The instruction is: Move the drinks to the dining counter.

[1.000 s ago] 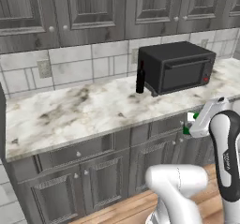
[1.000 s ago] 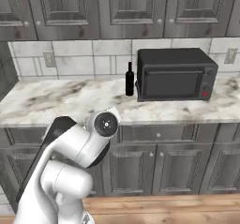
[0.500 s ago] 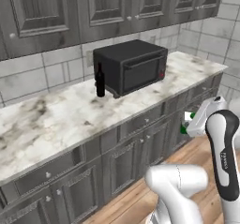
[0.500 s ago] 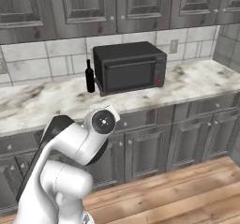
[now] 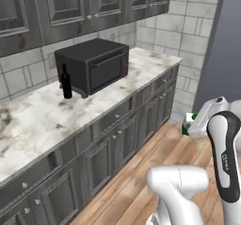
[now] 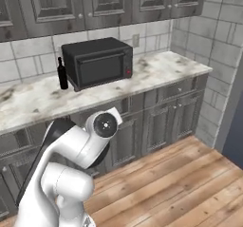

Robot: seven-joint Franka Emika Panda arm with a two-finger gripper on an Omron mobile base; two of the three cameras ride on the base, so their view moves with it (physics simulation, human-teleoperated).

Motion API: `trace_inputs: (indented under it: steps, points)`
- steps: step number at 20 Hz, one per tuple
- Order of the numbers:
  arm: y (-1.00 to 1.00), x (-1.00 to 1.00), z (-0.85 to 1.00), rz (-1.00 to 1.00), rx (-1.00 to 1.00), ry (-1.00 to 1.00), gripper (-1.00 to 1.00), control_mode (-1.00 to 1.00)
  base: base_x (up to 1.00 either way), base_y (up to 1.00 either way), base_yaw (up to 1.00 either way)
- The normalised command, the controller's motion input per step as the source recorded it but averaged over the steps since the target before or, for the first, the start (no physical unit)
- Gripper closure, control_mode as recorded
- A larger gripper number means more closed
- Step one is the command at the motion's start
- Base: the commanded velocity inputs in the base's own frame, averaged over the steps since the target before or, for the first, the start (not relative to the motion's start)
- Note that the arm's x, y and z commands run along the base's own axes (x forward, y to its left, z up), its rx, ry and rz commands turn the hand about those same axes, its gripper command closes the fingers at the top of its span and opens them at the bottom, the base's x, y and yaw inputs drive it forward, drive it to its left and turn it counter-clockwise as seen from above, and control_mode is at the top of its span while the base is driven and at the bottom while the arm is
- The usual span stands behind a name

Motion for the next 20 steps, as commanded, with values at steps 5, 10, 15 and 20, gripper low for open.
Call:
trace_inputs:
  steps: [5,10,15,20]
  points:
    - [0.00,0.00,0.00,0.00,0.00,0.00,1.00,1.00,-1.00,0.00,-0.24]
    - [0.00,0.00,0.00,0.00,0.00,0.00,1.00,1.00,-1.00,0.00,-0.24]
    - [0.00,0.00,0.00,0.00,0.00,0.00,1.00,1.00,-0.43,0.11,-0.55]
    - [0.00,0.00,0.00,0.00,0.00,0.00,1.00,1.00,-0.10,0.45,-0.62]
